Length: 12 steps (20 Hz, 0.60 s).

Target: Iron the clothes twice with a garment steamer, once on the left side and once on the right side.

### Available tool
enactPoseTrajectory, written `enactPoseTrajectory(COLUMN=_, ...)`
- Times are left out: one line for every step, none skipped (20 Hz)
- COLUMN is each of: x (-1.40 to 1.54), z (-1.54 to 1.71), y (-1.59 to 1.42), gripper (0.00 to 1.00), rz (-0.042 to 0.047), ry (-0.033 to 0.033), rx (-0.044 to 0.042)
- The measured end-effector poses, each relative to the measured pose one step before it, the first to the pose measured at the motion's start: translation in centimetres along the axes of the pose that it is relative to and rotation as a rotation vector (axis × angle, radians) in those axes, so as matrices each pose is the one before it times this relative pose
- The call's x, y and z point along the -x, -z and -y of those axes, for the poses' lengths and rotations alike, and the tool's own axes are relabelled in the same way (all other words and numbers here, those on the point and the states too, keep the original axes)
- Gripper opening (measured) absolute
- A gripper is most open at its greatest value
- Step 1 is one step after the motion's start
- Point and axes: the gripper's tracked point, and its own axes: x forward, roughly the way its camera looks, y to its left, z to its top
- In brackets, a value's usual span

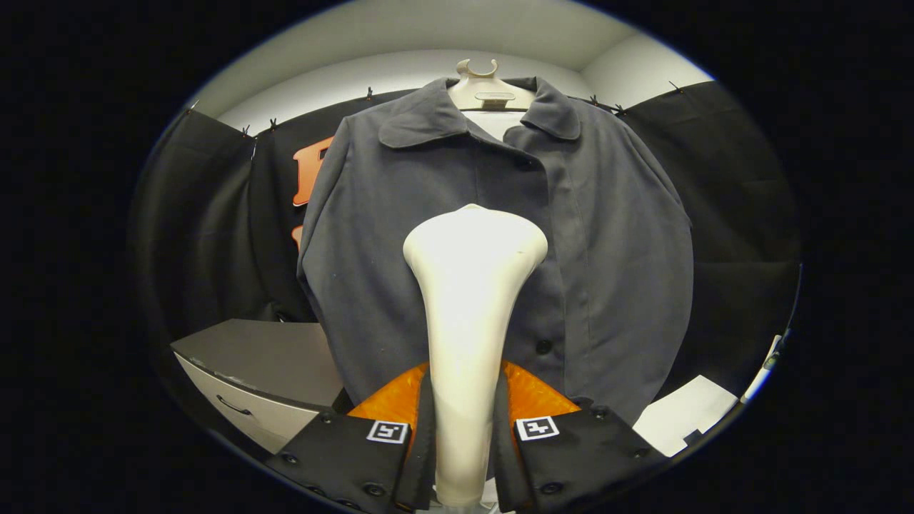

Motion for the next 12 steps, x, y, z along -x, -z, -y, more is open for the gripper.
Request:
enactPoseTrajectory(x=0.137, z=0.011, y=0.684, gripper=0.41, rz=-0.00486, ry=-0.00171, rx=-0.00658)
enactPoseTrajectory(x=0.068, z=0.016, y=0.754, gripper=0.41, rz=-0.00901, ry=-0.00211, rx=-0.00458)
enactPoseTrajectory(x=0.057, z=0.079, y=0.737, gripper=0.41, rz=-0.00685, ry=-0.00092, rx=0.00166)
enactPoseTrajectory(x=0.011, z=0.118, y=0.378, gripper=0.41, rz=-0.00174, ry=0.00091, rx=0.00185)
enactPoseTrajectory(x=-0.052, z=0.115, y=0.242, gripper=0.41, rz=0.0024, ry=0.00258, rx=0.00355)
enactPoseTrajectory(x=0.061, z=0.013, y=0.221, gripper=0.41, rz=0.0016, ry=0.00285, rx=0.00458)
enactPoseTrajectory(x=-0.153, z=0.034, y=0.258, gripper=0.41, rz=-0.00077, ry=0.00088, rx=0.00591)
enactPoseTrajectory(x=-0.135, z=0.078, y=0.26, gripper=0.41, rz=-0.00211, ry=-0.00001, rx=0.00415)
enactPoseTrajectory(x=0.075, z=0.104, y=0.352, gripper=0.41, rz=-0.00229, ry=0.00015, rx=-0.00138)
enactPoseTrajectory(x=0.088, z=0.035, y=0.423, gripper=0.41, rz=-0.00545, ry=-0.00188, rx=-0.00142)
enactPoseTrajectory(x=0.139, z=0.027, y=0.472, gripper=0.41, rz=-0.00622, ry=-0.00234, rx=-0.00143)
enactPoseTrajectory(x=-0.01, z=0.05, y=0.36, gripper=0.41, rz=-0.00484, ry=-0.00144, rx=-0.00298)
